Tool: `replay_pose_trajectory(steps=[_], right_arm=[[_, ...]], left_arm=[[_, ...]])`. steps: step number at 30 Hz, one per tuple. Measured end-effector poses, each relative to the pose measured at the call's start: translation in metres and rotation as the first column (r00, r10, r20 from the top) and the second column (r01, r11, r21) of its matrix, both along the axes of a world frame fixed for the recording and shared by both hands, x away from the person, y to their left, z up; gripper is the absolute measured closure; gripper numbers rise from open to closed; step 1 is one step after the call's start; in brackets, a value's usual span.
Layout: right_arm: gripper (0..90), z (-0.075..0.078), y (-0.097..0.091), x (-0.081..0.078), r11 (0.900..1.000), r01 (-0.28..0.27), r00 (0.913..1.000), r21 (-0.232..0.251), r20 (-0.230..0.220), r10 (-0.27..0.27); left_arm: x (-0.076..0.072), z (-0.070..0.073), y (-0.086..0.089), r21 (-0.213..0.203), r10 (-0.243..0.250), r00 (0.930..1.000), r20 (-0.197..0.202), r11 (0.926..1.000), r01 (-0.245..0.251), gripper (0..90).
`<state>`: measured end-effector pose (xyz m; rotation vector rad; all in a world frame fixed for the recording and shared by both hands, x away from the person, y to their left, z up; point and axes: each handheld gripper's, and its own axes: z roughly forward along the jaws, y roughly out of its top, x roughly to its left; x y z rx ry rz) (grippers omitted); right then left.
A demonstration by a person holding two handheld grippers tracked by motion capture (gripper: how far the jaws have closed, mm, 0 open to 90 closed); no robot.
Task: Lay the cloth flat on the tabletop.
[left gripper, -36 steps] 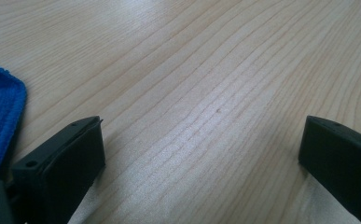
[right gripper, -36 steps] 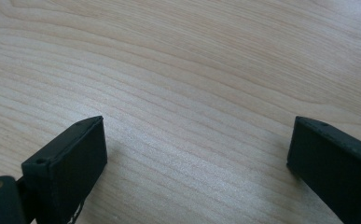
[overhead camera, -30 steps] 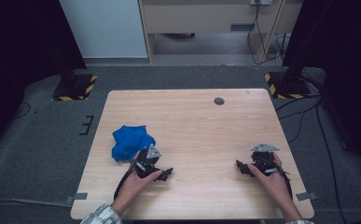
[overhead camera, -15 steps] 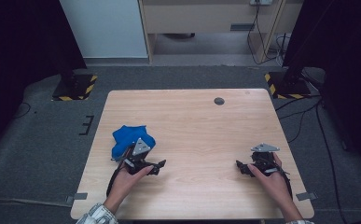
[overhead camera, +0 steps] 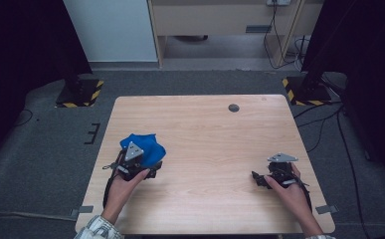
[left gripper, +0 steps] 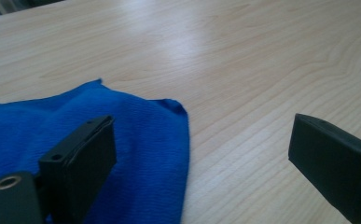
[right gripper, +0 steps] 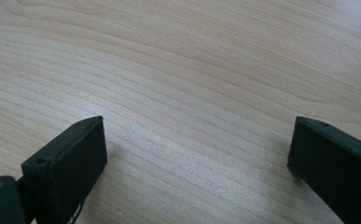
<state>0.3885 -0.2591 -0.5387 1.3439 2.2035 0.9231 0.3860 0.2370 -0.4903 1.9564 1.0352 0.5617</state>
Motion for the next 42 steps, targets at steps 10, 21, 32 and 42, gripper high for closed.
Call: replay_pose_trajectory(steps=[10,21,32,42], right_arm=[[4.6,0.0,0.0,-0.001,1.0,0.004,1.0,0.003,-0.002,-0.004],[4.5,0.0,0.001,-0.001,1.0,0.006,1.0,0.001,0.001,-0.006],[4.5,0.0,0.001,-0.001,1.0,0.007,1.0,0.002,0.0,-0.007],[4.5,0.0,0.001,-0.001,1.0,0.006,1.0,0.0,0.003,-0.006]], left_arm=[[0.003,0.008,0.03,-0.028,0.153,0.9852,0.076,0.9881,-0.152,8.0],[0.016,-0.013,0.06,0.056,0.241,0.9702,0.022,0.9686,-0.242,5.4],[0.028,-0.041,0.066,0.029,0.193,0.9691,-0.153,0.9812,-0.191,16.7],[0.026,-0.039,0.066,0.012,0.149,0.9749,-0.165,0.9887,-0.149,46.4]])
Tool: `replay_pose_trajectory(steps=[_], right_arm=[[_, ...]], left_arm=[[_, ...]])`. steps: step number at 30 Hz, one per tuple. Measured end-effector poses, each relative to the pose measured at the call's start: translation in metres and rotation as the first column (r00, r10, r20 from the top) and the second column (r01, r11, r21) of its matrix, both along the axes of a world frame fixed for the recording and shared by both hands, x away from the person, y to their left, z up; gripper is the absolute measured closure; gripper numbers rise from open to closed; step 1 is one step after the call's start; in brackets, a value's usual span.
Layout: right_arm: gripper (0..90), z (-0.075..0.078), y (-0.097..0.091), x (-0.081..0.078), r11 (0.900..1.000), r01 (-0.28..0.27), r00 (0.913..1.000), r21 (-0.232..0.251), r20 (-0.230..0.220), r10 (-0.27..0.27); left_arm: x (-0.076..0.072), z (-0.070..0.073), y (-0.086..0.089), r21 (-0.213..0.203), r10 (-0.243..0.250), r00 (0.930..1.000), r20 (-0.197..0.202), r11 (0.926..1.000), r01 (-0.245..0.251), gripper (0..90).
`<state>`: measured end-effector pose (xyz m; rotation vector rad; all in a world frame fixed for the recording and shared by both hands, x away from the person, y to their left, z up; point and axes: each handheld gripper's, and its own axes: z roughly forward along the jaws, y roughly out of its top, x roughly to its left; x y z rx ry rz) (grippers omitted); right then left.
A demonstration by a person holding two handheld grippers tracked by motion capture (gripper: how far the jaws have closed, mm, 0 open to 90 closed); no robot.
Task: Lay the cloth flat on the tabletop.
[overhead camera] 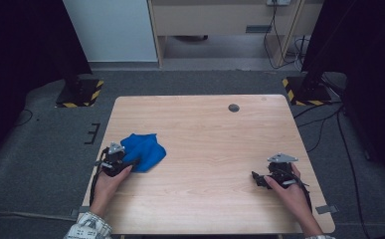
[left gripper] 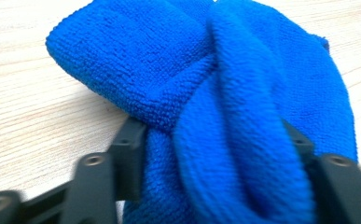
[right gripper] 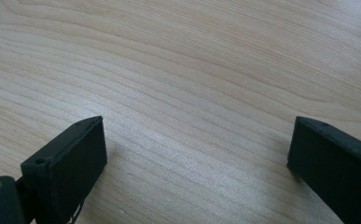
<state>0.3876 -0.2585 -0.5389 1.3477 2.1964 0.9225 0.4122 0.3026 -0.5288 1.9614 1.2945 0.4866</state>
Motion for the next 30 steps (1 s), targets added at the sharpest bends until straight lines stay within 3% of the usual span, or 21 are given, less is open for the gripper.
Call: replay_pose_trajectory(steps=[2,7,18,25,30], right_arm=[[4.5,0.0,0.0,0.0,1.0,-0.002,1.0,0.0,0.0,0.002],[4.5,0.0,0.0,0.0,1.0,-0.002,1.0,0.001,-0.002,0.002],[4.5,0.0,0.0,0.0,1.0,-0.002,1.0,0.001,-0.002,0.002],[4.4,0.0,0.0,0.0,1.0,-0.003,1.0,0.001,-0.002,0.003],[4.4,0.0,0.0,0.0,1.0,-0.003,1.0,0.001,-0.003,0.003]], left_arm=[[-0.001,0.002,0.0,-0.001,0.0,1.0,0.005,1.0,0.0,55.7],[-0.004,0.008,0.001,-0.022,0.001,0.9992,0.04,0.9998,0.0,65.4],[-0.012,0.031,0.002,-0.091,0.024,0.9901,0.139,0.9958,-0.011,69.1],[-0.018,0.05,-0.014,-0.088,-0.01,0.9796,0.201,0.9957,0.028,69.2],[-0.02,0.06,-0.031,-0.083,-0.054,0.9733,0.223,0.9938,0.074,69.2]])
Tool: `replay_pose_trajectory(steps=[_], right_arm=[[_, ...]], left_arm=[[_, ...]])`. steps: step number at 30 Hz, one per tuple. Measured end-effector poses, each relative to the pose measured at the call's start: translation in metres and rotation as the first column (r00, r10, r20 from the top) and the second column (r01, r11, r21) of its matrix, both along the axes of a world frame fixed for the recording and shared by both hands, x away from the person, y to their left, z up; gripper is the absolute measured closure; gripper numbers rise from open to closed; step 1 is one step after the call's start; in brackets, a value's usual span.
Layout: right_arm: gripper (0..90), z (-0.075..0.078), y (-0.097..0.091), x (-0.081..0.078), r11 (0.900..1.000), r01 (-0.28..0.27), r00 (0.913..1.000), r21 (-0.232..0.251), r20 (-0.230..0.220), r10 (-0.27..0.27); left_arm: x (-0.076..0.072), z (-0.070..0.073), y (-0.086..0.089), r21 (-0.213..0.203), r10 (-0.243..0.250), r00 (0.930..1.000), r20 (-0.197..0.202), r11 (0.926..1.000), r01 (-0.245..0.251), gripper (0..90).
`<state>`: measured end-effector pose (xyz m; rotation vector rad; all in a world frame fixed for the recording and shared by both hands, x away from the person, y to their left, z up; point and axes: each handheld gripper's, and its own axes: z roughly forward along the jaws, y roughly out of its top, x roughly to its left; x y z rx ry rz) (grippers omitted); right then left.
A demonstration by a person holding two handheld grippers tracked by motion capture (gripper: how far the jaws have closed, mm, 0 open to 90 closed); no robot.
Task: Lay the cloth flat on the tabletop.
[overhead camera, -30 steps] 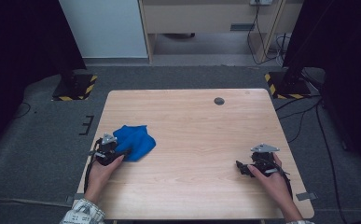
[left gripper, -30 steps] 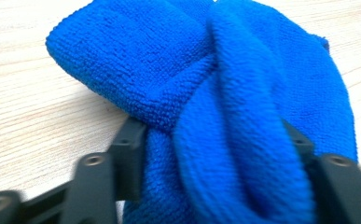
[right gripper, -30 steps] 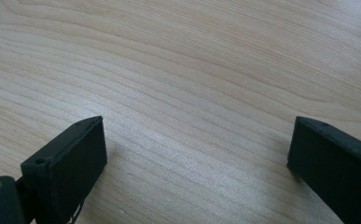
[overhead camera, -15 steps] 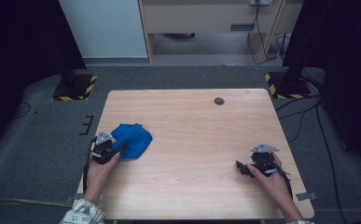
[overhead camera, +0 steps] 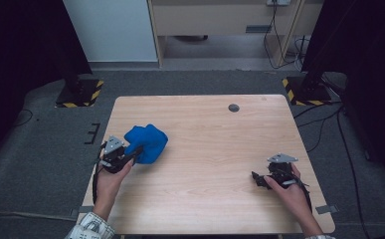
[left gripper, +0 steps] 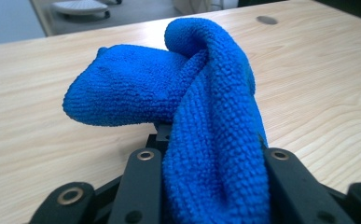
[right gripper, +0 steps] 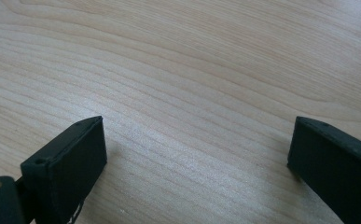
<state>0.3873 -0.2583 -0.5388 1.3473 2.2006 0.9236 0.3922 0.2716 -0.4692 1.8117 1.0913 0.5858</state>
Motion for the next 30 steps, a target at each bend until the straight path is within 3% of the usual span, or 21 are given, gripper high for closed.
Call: replay_pose_trajectory(steps=[6,14,20,30], right_arm=[[4.3,0.0,0.0,0.0,1.0,0.0,1.0,0.0,0.0,0.0],[4.2,0.0,0.0,0.0,1.0,-0.002,1.0,0.0,-0.001,0.002],[4.2,0.0,0.0,0.0,1.0,-0.002,1.0,0.0,-0.001,0.002],[4.2,0.0,0.0,0.0,1.0,-0.002,1.0,0.0,0.0,0.002]], left_arm=[[0.0,0.008,-0.025,0.01,-0.061,0.9981,0.01,0.9981,0.061,69.1],[0.006,0.013,-0.07,0.029,-0.144,0.9896,0.009,0.9893,0.143,69.1],[0.011,0.011,-0.104,0.046,-0.201,0.9795,-0.008,0.9784,0.202,69.1],[0.013,0.003,-0.153,0.083,-0.288,0.9571,-0.034,0.9536,0.29,69.2]])
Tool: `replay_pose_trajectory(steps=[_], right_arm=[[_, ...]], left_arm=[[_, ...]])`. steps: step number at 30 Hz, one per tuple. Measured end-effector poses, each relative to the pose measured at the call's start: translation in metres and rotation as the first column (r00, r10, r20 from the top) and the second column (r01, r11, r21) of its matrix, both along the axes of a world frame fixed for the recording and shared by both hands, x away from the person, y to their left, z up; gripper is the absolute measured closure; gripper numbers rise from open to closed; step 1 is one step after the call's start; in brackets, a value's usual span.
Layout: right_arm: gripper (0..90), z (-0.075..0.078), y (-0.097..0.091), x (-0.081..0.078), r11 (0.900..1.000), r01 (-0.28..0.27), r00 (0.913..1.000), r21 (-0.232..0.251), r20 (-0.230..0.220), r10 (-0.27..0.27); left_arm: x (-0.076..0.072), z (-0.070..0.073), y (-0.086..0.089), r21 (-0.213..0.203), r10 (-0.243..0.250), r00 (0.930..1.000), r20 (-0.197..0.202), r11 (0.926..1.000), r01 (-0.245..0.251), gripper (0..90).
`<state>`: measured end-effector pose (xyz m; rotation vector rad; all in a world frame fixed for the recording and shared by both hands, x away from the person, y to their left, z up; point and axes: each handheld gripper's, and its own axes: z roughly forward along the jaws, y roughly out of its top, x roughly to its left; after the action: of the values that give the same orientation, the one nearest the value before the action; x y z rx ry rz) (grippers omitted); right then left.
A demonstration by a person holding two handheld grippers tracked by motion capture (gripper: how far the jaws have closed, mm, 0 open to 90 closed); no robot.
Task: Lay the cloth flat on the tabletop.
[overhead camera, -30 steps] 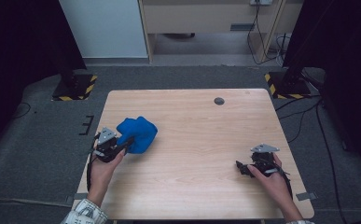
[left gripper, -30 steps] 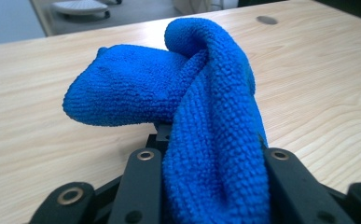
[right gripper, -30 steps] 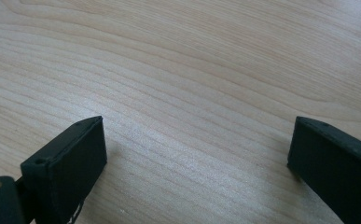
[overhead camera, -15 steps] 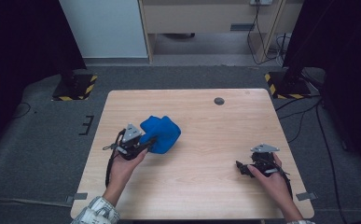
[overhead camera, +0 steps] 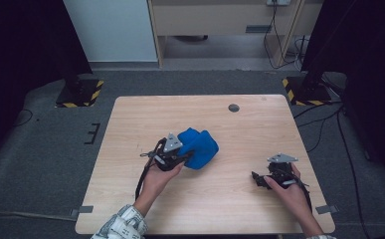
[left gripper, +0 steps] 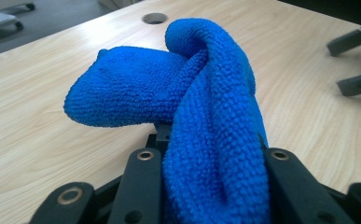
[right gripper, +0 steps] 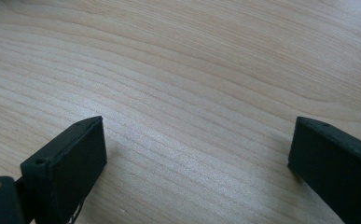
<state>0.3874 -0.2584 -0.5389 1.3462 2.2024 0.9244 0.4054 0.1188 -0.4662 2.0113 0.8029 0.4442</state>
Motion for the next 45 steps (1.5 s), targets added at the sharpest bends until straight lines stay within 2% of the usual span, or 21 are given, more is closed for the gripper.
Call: replay_pose_trajectory(steps=[2,8,14,15,21,24,27,30,33,36,39,41,42,43,45], right_arm=[[4.2,0.0,0.0,0.0,1.0,0.0,1.0,0.0,0.0,0.0],[4.2,0.0,0.0,0.0,1.0,0.0,1.0,0.0,0.0,0.0],[4.2,0.0,0.0,0.0,1.0,0.0,1.0,-0.001,0.0,0.0],[4.2,0.0,0.0,0.0,1.0,0.0,1.0,-0.001,0.0,0.0],[4.2,0.0,0.0,0.0,1.0,0.003,1.0,0.0,-0.001,-0.003],[4.2,0.0,0.0,0.0,1.0,0.001,1.0,-0.001,-0.001,-0.001],[4.4,0.0,0.0,0.0,1.0,0.002,1.0,-0.005,0.004,-0.002],[5.4,0.0,0.0,0.0,1.0,-0.003,1.0,-0.005,0.004,0.003],[9.8,0.002,0.001,-0.001,0.9997,-0.02,0.9998,-0.01,0.005,0.02],[12.5,0.004,0.005,-0.002,0.9991,-0.038,0.9991,-0.018,0.019,0.039],[15.8,0.007,0.008,-0.003,0.9983,-0.056,0.9979,-0.014,0.033,0.056],[16.9,0.007,0.008,-0.004,0.9981,-0.061,0.9973,-0.011,0.04,0.061],[21.2,0.01,0.009,-0.006,0.9971,-0.076,0.9962,0.003,0.043,0.075],[22.7,0.011,0.009,-0.006,0.9965,-0.083,0.9954,0.005,0.048,0.083],[27.3,0.013,0.01,-0.008,0.996,-0.088,0.995,0.017,0.048,0.087]], left_arm=[[0.0,-0.002,-0.009,0.013,-0.016,0.9999,-0.002,0.9998,0.016,69.2],[-0.001,-0.008,-0.031,0.009,-0.061,0.9978,-0.025,0.9981,0.061,69.2],[0.0,-0.013,-0.037,0.002,-0.074,0.9954,-0.062,0.9973,0.074,69.2],[0.0,-0.013,-0.037,0.002,-0.074,0.9954,-0.062,0.9973,0.074,69.1],[0.01,-0.04,-0.036,0.056,-0.05,0.9903,-0.13,0.9968,0.058,68.0],[0.013,-0.051,-0.034,0.098,-0.027,0.9874,-0.156,0.9942,0.043,63.9],[0.014,-0.058,-0.031,0.079,-0.013,0.9873,-0.158,0.9965,0.025,54.2],[0.012,-0.055,-0.03,0.073,0.02,0.9885,-0.15,0.9973,-0.009,32.2],[0.005,-0.049,-0.026,0.052,0.025,0.9896,-0.142,0.9985,-0.018,23.8],[-0.003,-0.041,-0.021,0.055,0.017,0.993,-0.117,0.9984,-0.01,19.4],[-0.006,-0.032,-0.013,0.015,0.028,0.9933,-0.112,0.9995,-0.026,16.0],[-0.006,-0.029,-0.011,0.007,0.035,0.9931,-0.112,0.9994,-0.034,15.4],[-0.01,-0.023,-0.007,-0.008,0.043,0.9955,-0.085,0.999,-0.044,15.3],[-0.01,-0.023,-0.007,-0.008,0.043,0.9955,-0.085,0.999,-0.044,15.3],[-0.017,-0.013,-0.006,-0.033,0.038,0.9982,-0.047,0.9987,-0.04,16.5]])
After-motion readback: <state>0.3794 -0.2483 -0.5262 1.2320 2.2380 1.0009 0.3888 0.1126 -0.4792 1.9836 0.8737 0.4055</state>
